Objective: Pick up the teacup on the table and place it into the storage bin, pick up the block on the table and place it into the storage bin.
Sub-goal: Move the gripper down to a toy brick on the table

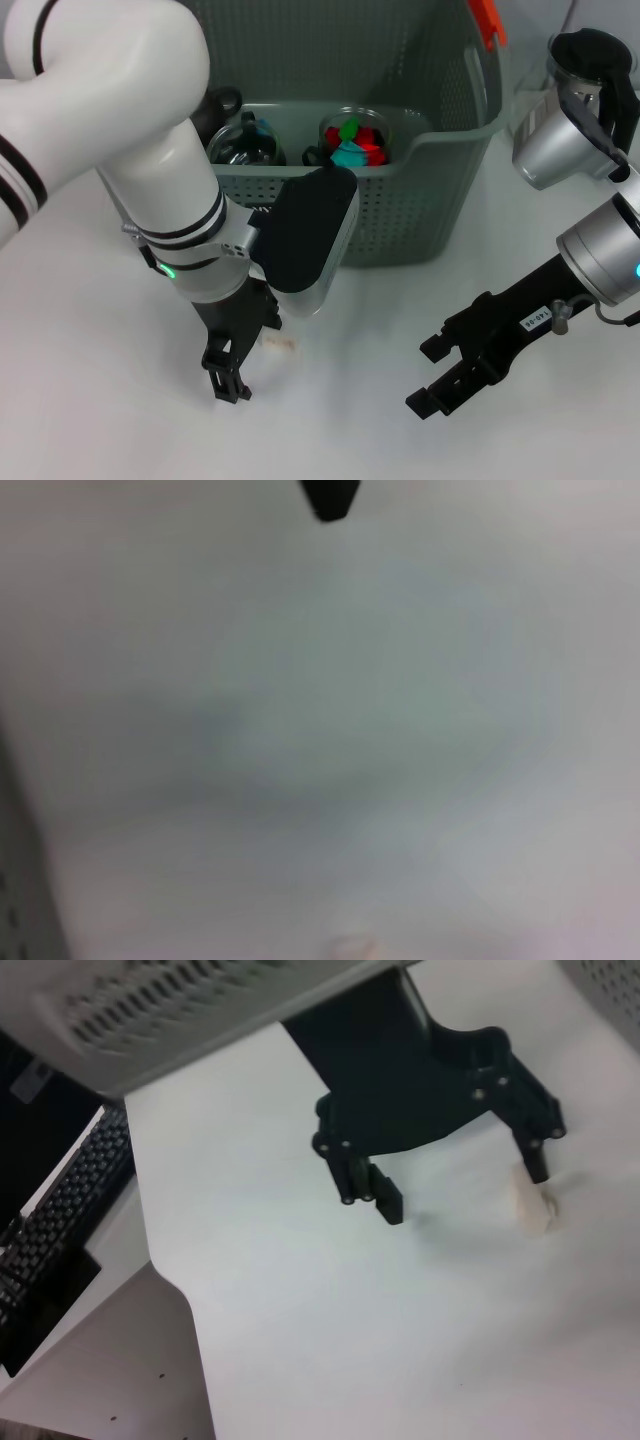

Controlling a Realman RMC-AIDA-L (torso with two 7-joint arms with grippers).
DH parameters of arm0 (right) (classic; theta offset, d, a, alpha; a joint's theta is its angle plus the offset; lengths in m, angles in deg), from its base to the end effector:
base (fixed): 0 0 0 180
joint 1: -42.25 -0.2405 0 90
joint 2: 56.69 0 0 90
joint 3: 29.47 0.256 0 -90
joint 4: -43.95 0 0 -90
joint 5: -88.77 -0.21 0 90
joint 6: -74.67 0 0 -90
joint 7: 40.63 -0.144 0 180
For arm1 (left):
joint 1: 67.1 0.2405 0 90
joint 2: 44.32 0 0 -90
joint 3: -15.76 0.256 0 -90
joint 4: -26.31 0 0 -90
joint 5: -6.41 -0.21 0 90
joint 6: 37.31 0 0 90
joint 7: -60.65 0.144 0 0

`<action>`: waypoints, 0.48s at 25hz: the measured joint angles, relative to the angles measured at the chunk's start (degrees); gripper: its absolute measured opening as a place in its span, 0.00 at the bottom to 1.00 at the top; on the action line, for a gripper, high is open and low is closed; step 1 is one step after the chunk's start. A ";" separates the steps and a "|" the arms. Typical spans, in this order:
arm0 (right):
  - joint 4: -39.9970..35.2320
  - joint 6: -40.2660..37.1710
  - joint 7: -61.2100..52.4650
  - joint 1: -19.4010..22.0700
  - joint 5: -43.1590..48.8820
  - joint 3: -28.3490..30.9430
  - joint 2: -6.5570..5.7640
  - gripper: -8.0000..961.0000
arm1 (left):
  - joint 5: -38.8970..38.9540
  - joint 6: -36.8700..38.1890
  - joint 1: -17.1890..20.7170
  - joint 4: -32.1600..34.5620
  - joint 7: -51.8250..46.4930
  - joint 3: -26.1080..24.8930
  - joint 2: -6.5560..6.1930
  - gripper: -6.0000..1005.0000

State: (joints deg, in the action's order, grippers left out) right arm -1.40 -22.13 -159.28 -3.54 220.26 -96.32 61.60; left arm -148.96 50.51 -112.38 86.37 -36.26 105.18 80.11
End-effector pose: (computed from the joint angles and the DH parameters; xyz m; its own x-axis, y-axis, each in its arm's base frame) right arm 0.1817 0.3404 -0.0393 0.8404 -0.5088 0.1867 -0.5345 -0.8351 0.1299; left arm -0.1667 0.3418 -0.0776 0.7610 -0.3111 -0.5693 -0.2558 -0.9503 0.1774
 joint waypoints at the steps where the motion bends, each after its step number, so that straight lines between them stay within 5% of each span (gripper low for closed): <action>1: 0.00 0.03 0.00 0.00 0.00 -0.02 0.00 0.98 | 0.10 0.67 0.12 0.56 0.00 -0.15 0.02 0.89; 12: 0.00 -0.03 0.00 -0.01 0.00 -0.21 0.10 0.98 | 0.66 0.19 0.64 1.96 -1.03 -0.28 0.03 0.88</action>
State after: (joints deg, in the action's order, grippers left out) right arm -1.40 -22.16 -159.28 -3.54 220.26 -96.53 61.70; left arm -148.30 50.69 -111.74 88.33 -37.29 104.90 80.14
